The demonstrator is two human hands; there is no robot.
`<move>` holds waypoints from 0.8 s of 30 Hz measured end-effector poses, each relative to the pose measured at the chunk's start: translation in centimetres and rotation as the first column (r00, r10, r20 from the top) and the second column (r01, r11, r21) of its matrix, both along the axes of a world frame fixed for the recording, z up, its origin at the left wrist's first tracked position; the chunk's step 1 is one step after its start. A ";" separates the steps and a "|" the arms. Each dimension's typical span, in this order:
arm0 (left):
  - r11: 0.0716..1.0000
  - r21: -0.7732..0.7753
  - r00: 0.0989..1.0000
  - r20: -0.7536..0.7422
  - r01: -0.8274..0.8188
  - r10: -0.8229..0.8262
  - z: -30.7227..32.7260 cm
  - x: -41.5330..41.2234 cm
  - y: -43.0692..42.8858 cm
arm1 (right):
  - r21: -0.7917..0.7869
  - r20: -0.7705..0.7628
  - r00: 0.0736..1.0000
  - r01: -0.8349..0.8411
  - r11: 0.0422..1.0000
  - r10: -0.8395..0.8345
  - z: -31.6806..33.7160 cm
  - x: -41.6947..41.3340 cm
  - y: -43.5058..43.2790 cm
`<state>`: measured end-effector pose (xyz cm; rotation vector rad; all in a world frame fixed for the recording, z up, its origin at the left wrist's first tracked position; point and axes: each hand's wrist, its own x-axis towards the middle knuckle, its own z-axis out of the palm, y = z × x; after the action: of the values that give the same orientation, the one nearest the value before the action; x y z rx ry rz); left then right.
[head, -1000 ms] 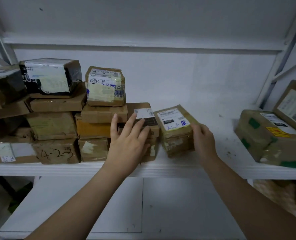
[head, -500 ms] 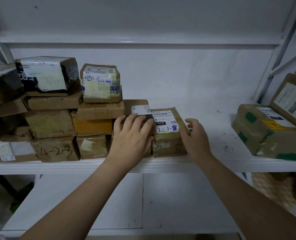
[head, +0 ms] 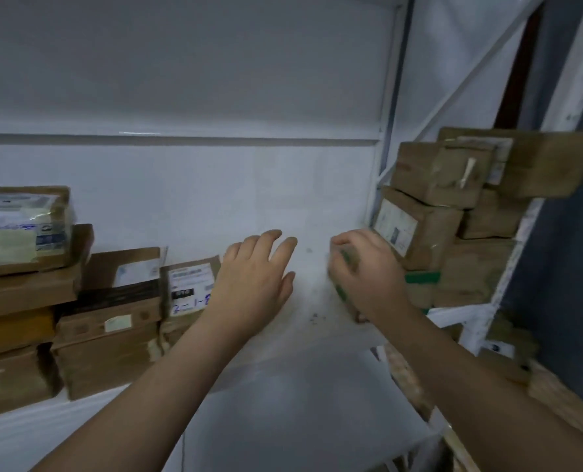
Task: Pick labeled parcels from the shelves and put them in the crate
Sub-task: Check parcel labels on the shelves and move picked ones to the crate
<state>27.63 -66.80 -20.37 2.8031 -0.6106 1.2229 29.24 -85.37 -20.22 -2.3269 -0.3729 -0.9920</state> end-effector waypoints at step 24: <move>0.906 -0.306 0.913 -0.190 0.294 -0.361 12.3 15.4 -24.2 | 0.335 -0.148 0.989 0.036 0.941 0.015 8.2 4.7 -18.1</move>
<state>42.98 -90.97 -8.07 2.4386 -0.7910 0.8137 33.93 -103.50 -12.00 -2.0740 -0.1183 -0.8083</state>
